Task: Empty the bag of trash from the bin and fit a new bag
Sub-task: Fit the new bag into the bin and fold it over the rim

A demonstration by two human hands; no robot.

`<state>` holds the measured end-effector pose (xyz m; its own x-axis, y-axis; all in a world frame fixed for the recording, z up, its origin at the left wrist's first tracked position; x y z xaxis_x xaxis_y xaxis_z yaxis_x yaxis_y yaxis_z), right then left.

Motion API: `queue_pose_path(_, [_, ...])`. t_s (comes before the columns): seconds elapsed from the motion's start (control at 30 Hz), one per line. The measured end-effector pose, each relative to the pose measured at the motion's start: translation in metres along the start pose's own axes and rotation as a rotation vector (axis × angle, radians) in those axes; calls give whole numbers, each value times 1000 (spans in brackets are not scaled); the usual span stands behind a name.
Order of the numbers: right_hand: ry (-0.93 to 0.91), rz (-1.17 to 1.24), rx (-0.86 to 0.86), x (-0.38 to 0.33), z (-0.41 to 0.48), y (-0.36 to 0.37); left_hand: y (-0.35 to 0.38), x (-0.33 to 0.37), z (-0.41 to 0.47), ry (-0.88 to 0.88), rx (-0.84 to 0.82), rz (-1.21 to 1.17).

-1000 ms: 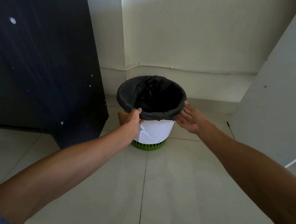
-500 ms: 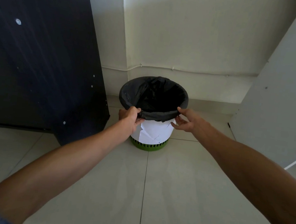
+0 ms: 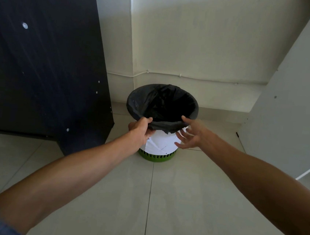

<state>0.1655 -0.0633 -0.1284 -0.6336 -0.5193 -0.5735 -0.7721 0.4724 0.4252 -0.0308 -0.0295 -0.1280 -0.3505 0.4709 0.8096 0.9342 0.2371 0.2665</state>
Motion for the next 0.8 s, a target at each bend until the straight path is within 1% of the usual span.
queue_pose_path(0.1, [-12,1,-26,11,-3,11,6,-5,-7,-1,-15,-19])
queue_pose_path(0.2, [-119,76,12,4,-4,13,14,-11,-13,-22,-62,-30])
queue_pose_path(0.3, [-165,96,41,-5,-1,5,18,-17,-16,-39,-84,27])
queue_pose_path(0.37, [-188,74,57,-14,0,-5,11,-19,-15,-34,12,105])
queue_pose_path(0.43, [-209,24,120,-27,-3,-21,-11,-12,-12,-7,224,209])
queue_pose_path(0.47, [-225,-8,159,-35,-5,-30,-22,-1,-10,43,322,270])
queue_pose_path(0.53, [-263,-50,248,-50,-10,-47,-37,30,-4,220,413,353])
queue_pose_path(0.57, [-286,-74,293,-56,-13,-54,-39,45,-1,297,412,396])
queue_pose_path(0.63, [-334,-118,348,-66,-14,-62,-37,67,9,378,348,511])
queue_pose_path(0.73, [-414,-156,388,-76,-5,-68,-20,77,22,417,202,694])
queue_pose_path(0.8, [-440,-182,378,-82,-2,-69,-8,78,25,460,136,761])
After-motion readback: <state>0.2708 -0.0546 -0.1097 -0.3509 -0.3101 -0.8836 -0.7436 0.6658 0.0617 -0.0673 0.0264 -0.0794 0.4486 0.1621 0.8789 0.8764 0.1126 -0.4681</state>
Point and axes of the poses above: each hand's wrist, its own z-axis towards the middle knuckle, its own y-axis out of the palm, x = y × z, the point moved 8 cm from there along z, towards the middle knuckle, and after that the axes turned 7 degrees about z, right-handed, at the moved point
